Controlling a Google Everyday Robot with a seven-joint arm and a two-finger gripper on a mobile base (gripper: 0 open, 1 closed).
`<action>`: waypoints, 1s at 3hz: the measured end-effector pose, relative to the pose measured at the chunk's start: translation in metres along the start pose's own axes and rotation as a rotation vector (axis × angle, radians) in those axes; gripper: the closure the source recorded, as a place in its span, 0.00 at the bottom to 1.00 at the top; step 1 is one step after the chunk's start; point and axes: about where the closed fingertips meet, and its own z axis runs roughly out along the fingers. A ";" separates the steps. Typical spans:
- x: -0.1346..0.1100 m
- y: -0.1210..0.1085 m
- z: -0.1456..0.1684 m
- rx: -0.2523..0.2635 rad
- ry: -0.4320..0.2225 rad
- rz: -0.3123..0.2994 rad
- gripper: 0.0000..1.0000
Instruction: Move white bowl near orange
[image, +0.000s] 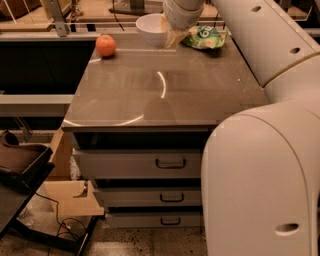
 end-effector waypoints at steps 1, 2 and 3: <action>-0.033 -0.021 0.026 0.009 -0.091 -0.045 1.00; -0.033 -0.021 0.027 0.008 -0.092 -0.045 1.00; -0.033 -0.028 0.054 0.002 -0.119 -0.063 1.00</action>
Offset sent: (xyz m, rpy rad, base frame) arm 0.0060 0.0362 -0.0098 0.0361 0.0220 0.0729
